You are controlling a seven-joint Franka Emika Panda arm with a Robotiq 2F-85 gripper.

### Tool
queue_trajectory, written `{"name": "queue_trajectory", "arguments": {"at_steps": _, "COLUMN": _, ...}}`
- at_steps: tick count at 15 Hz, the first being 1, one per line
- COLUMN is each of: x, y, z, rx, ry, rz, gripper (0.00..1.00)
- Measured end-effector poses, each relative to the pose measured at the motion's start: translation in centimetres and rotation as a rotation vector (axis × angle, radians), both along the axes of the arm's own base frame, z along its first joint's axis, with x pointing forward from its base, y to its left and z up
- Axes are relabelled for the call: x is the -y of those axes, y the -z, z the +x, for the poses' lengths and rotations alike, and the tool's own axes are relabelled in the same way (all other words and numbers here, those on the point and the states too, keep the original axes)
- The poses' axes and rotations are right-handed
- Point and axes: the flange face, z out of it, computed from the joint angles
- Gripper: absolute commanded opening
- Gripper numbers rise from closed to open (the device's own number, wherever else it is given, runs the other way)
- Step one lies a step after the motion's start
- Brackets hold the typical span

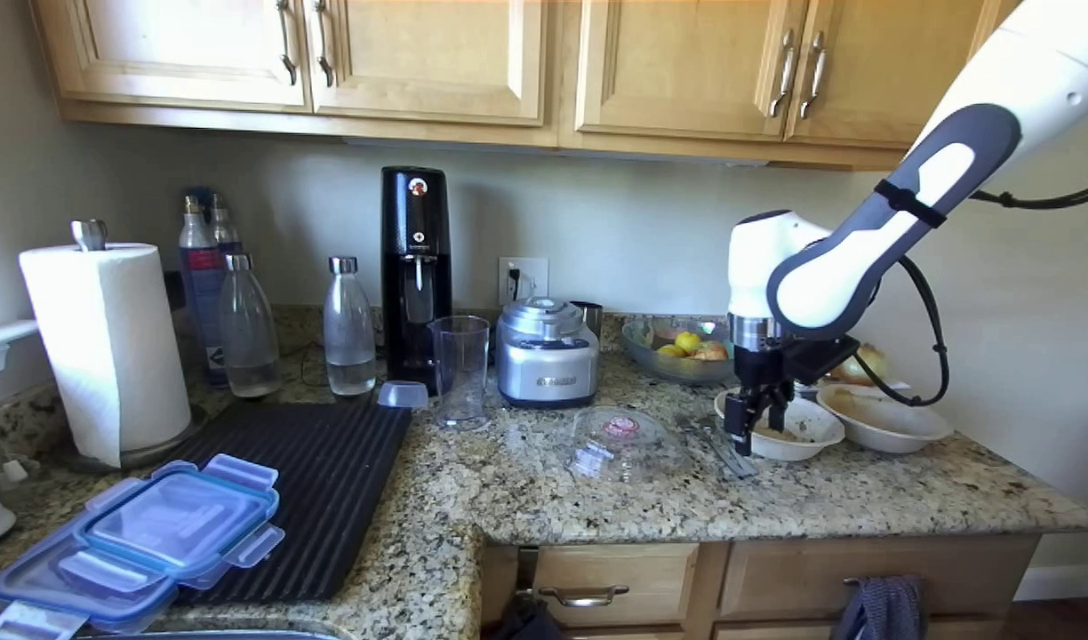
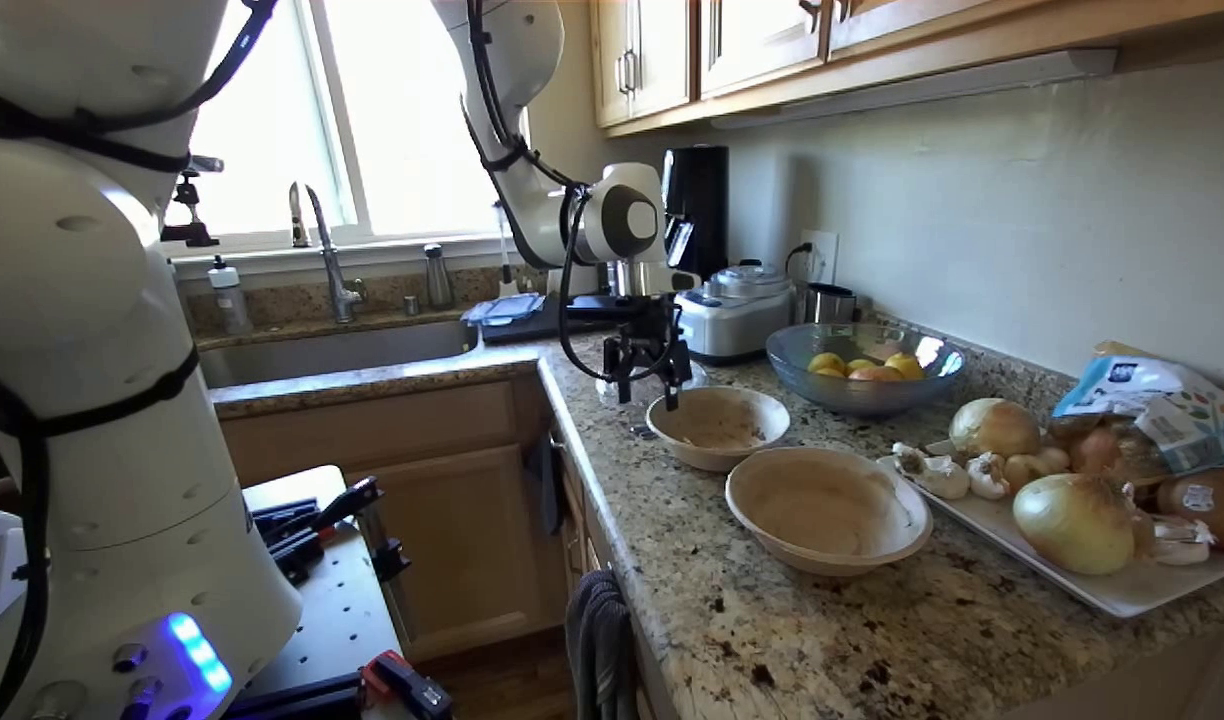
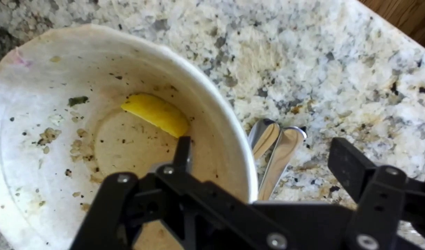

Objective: Place the bowl on the left on top of the bowl on the right, put the two forks inside the top bowl

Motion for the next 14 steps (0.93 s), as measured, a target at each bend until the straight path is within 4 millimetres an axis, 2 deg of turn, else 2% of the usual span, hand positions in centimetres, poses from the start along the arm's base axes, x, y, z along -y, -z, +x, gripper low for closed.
{"name": "queue_trajectory", "arguments": {"at_steps": 1, "x": 0.1, "y": 0.4, "z": 0.1, "rx": -0.005, "ry": 0.002, "rz": -0.002, "gripper": 0.78}}
{"name": "queue_trajectory", "arguments": {"at_steps": 2, "x": 0.3, "y": 0.7, "z": 0.1, "rx": -0.009, "ry": 0.003, "rz": -0.003, "gripper": 0.67}}
{"name": "queue_trajectory", "arguments": {"at_steps": 9, "x": 1.1, "y": 1.1, "z": 0.9, "rx": -0.006, "ry": 0.011, "rz": -0.009, "gripper": 0.20}}
{"name": "queue_trajectory", "arguments": {"at_steps": 11, "x": 1.1, "y": 0.9, "z": 1.1, "rx": -0.002, "ry": 0.011, "rz": -0.009, "gripper": 0.09}}
{"name": "queue_trajectory", "arguments": {"at_steps": 13, "x": 1.1, "y": 0.8, "z": 1.2, "rx": 0.001, "ry": 0.008, "rz": -0.008, "gripper": 0.07}}
{"name": "queue_trajectory", "arguments": {"at_steps": 14, "x": 1.2, "y": 0.6, "z": 1.3, "rx": 0.004, "ry": 0.007, "rz": -0.008, "gripper": 0.10}}
